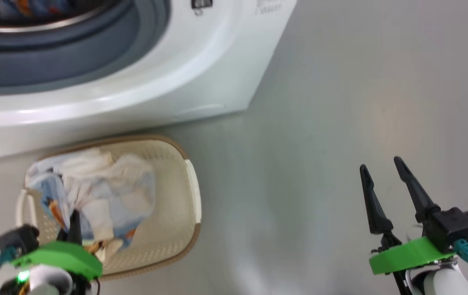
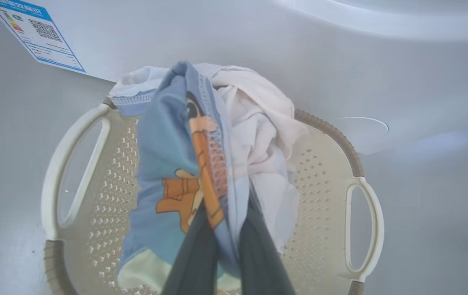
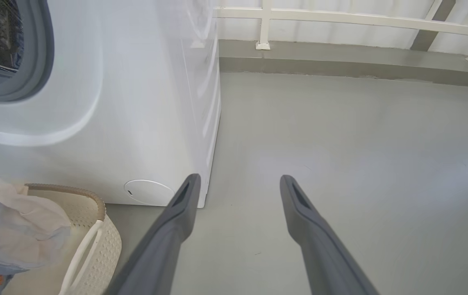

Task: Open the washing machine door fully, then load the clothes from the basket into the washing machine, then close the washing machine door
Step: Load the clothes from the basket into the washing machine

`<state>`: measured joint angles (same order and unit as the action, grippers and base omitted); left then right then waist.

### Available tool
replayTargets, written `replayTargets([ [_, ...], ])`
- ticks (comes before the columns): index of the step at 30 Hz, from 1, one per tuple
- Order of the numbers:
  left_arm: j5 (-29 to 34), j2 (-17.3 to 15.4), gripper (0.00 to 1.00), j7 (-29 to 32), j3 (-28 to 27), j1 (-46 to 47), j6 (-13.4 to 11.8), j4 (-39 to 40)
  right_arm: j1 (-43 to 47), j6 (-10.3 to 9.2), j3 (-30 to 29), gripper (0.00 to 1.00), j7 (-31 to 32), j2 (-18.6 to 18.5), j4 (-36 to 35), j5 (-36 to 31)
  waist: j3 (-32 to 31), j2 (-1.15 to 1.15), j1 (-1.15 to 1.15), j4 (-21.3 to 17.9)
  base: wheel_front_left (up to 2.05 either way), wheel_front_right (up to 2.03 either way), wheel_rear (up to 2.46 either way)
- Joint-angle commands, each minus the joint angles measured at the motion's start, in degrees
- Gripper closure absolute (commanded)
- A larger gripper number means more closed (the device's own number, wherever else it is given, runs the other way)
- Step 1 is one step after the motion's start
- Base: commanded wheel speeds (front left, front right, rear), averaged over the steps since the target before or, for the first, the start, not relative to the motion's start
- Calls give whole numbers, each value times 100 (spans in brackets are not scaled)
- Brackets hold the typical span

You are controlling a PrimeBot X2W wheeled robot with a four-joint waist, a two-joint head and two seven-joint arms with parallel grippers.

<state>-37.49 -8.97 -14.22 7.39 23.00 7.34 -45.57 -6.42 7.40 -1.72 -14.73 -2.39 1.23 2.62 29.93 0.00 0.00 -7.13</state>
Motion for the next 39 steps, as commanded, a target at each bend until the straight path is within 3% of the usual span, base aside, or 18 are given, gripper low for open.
replayTargets([
  [1, 58, -125, 100, -76, -205, -183, 13, 128, 183, 9, 102, 0, -27, -49, -93, 21, -717, 0, 0, 381, 0, 0, 0],
  [13, 895, 338, 100, -77, -860, -1715, -160, 2009, 704, 9, -17, 0, -27, -49, 91, 10, -1977, 0, 0, 561, 0, 0, 0],
  [21, 1296, 562, 100, -77, -977, -2860, -465, 3215, 1376, 9, -287, 0, -27, -49, 136, 39, -2972, 0, 0, 627, 0, 0, 0],
  [30, 1671, 599, 100, -77, -887, -3487, -618, 4288, 1612, 9, -302, 0, -27, -49, 65, -31, -3310, 0, 0, 679, 0, 0, 0],
  [39, 1715, 607, 100, -77, -677, -3820, -685, 4757, 1712, 9, -283, 0, -27, -49, 141, -238, -3414, 0, 0, 746, 0, 0, 0],
])
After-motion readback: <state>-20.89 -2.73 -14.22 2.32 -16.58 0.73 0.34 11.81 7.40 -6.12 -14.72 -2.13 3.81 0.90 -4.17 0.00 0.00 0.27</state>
